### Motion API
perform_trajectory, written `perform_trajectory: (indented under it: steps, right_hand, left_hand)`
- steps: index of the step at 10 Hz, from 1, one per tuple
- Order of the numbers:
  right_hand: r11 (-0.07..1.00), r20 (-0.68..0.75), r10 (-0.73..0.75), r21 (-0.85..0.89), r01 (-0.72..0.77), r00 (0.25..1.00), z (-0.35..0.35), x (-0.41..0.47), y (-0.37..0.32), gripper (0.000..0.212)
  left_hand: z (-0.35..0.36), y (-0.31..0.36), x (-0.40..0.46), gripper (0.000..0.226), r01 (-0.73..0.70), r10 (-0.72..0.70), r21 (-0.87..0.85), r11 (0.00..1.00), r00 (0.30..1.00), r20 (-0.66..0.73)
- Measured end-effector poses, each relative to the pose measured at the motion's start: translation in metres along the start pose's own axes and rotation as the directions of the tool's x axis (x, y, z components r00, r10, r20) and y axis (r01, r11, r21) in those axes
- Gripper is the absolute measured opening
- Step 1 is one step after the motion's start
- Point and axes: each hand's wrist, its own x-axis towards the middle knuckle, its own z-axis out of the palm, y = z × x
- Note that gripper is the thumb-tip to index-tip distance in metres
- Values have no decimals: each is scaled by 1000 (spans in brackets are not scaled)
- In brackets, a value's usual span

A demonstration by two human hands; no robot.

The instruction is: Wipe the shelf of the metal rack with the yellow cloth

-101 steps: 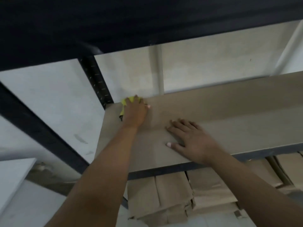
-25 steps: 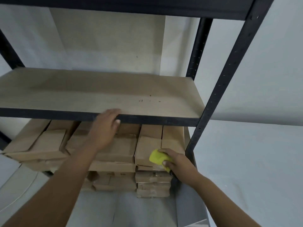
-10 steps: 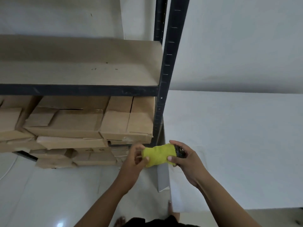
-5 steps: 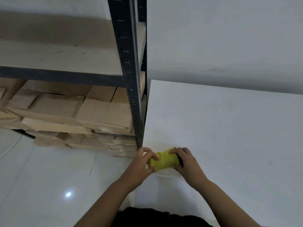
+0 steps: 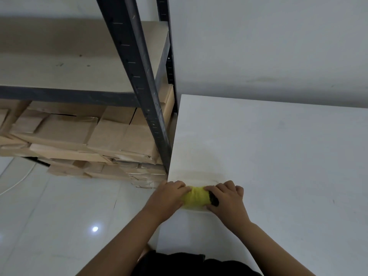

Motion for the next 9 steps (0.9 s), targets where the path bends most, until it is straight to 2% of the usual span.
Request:
perform_trajectory:
  steps: [1,2,3,4,5,7,8,9]
  right_hand:
    - [1000,25,11,-21,-10,1000,3,5,-1,59]
    - [1000,49,29,-12,-29,998,5,9,-3,59]
    - [999,51,25,46,-27,998,11,8,0,59]
    - [995,39,48,80,-51,998,10,8,-1,59]
    - [998,59,64,-30,-62,996,8,11,-8,59]
    - [987,81,64,-152,-51,995,7,16,-12,57]
    - [974,84,28,-228,-8,996,6,15,-14,49]
    - [964,44,16,-265,-4,999,-4,16,-23,36]
  left_hand:
    - [5,0,4,52,28,-27,55,998,999,-22]
    - [11,2,2,61,49,-36,118,992,993,-112]
    - [14,0,-1,60,46,-22,146,988,987,-159]
    - [13,-6,-2,56,97,-76,142,985,986,-148]
    - [12,-8,-1,55,137,-125,107,985,985,-115]
    - [10,-6,2,54,138,-129,125,983,989,-72]
    - [9,-7,-2,40,106,-99,49,993,988,-118]
    - [-3,-8,-6,23,95,-115,-103,990,971,-212]
